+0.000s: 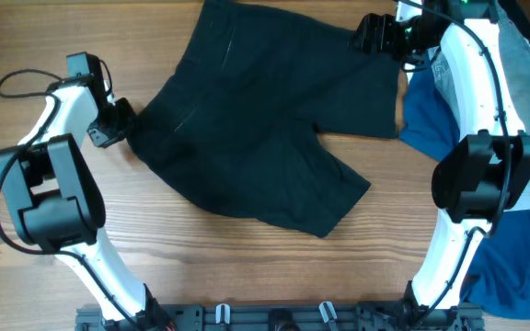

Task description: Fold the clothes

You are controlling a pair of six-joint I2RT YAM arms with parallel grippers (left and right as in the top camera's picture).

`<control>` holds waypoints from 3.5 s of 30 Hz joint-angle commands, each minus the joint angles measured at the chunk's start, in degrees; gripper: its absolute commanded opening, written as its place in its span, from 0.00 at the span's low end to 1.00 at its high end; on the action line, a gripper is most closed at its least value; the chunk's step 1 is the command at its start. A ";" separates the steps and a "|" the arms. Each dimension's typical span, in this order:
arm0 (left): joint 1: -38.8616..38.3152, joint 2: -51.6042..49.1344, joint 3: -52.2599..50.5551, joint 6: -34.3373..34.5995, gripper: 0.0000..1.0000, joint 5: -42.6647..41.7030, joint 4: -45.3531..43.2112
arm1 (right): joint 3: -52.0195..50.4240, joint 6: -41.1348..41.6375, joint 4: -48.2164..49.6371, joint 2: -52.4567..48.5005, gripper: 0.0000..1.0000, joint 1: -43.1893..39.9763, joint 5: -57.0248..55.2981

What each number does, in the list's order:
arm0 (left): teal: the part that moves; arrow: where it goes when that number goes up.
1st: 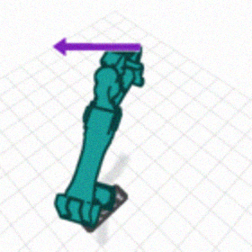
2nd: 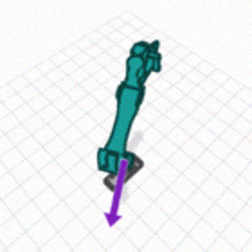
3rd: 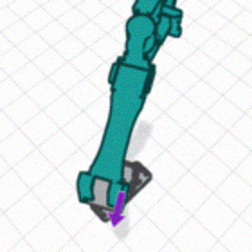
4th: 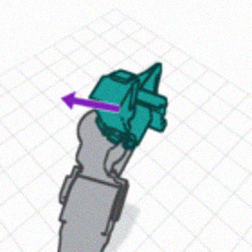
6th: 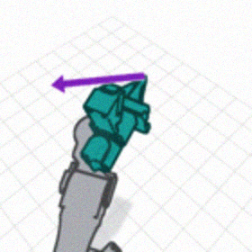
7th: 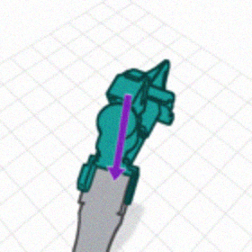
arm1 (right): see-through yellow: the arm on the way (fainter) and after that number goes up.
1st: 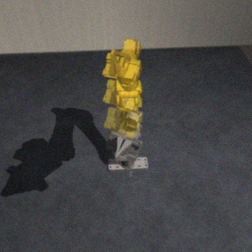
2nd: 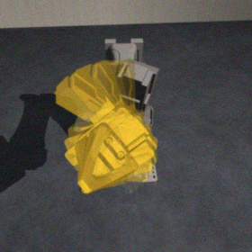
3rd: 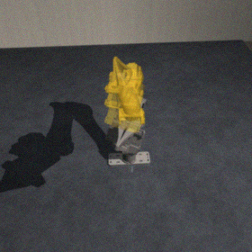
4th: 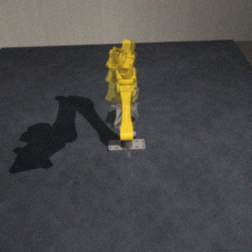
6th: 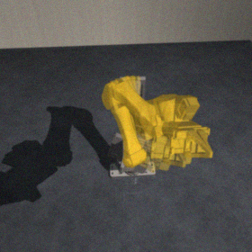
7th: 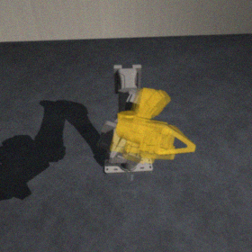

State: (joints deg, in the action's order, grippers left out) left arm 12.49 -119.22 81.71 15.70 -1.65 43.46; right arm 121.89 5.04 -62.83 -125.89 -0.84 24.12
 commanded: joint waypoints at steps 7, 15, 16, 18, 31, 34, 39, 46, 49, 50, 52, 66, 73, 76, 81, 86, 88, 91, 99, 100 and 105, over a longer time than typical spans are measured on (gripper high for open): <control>13.07 -1.66 -0.33 14.10 0.04 6.21 8.17 | 0.68 -0.33 -0.17 0.66 1.00 0.13 -0.61; 13.03 6.99 -0.20 7.78 0.89 -2.89 12.28 | 0.70 -1.60 1.05 0.85 0.99 0.72 1.64; 12.57 10.03 -0.20 9.01 1.00 -5.64 12.07 | 0.70 -2.25 1.05 0.85 1.00 0.74 3.23; 10.51 15.98 -0.20 8.98 1.00 -8.61 11.67 | 0.70 -7.15 -1.40 0.85 1.00 1.38 5.18; -19.19 32.57 -0.22 13.22 1.00 -9.31 20.63 | 0.68 -5.95 -22.38 16.70 0.99 7.76 -1.16; -25.27 34.07 -0.22 14.73 1.00 -4.48 20.65 | 0.68 -6.58 -26.58 18.12 1.00 8.37 -2.36; -34.45 34.38 -0.22 14.86 1.00 2.54 18.12 | -4.61 -6.34 -23.10 18.12 1.00 13.84 -4.87; -35.41 34.10 -0.22 14.99 1.00 8.68 17.53 | -30.49 -5.05 -3.37 18.12 1.00 18.25 -8.66; -35.41 33.94 -0.22 14.99 1.00 8.87 16.76 | -42.29 -6.16 4.87 18.12 0.99 18.25 -7.80; -35.41 33.94 -0.22 14.99 1.00 8.87 16.41 | -44.39 -6.14 6.29 18.12 0.98 18.25 -7.17; -35.41 33.94 -0.22 14.97 1.00 8.85 15.47 | -49.05 -5.27 9.79 18.12 0.90 18.25 -7.19; -35.41 33.92 -0.22 14.78 1.00 8.85 15.17 | -58.47 -0.42 20.87 18.12 0.04 18.12 -10.34; -35.41 33.92 -0.22 14.78 1.00 8.85 12.76 | -44.09 5.53 16.79 20.90 0.04 5.42 -13.44; -35.41 33.92 -0.22 14.67 1.00 8.85 12.63 | -42.38 5.11 17.11 20.90 0.05 2.84 -13.42; -34.07 33.92 -0.22 14.62 1.00 10.12 12.87 | -38.47 4.09 6.84 23.87 0.81 1.73 -8.66; -30.51 33.92 -0.22 14.78 1.00 10.10 15.65 | -42.73 4.85 -5.29 35.04 0.81 1.79 -6.45; -30.03 33.92 -0.22 12.44 1.00 10.10 16.55 | -50.71 2.64 -4.07 34.99 0.79 3.76 -2.91; -30.01 33.92 -0.22 11.72 1.00 10.08 16.81 | -62.55 7.74 5.97 34.99 0.77 5.33 -4.17; -30.01 33.92 -0.22 11.74 1.00 10.03 16.79 | -79.93 16.00 30.86 34.93 0.73 5.35 -10.60; -30.01 33.92 -0.22 11.74 1.00 10.03 16.79 | -80.50 15.96 32.24 34.93 0.70 5.35 -10.62; -30.01 33.92 -0.22 11.76 1.00 9.16 17.20 | -77.07 16.02 25.18 37.53 0.04 5.33 -9.29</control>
State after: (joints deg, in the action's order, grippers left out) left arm -17.82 -85.97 81.28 28.16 7.64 60.34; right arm 42.44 20.73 -31.27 -90.41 4.47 14.96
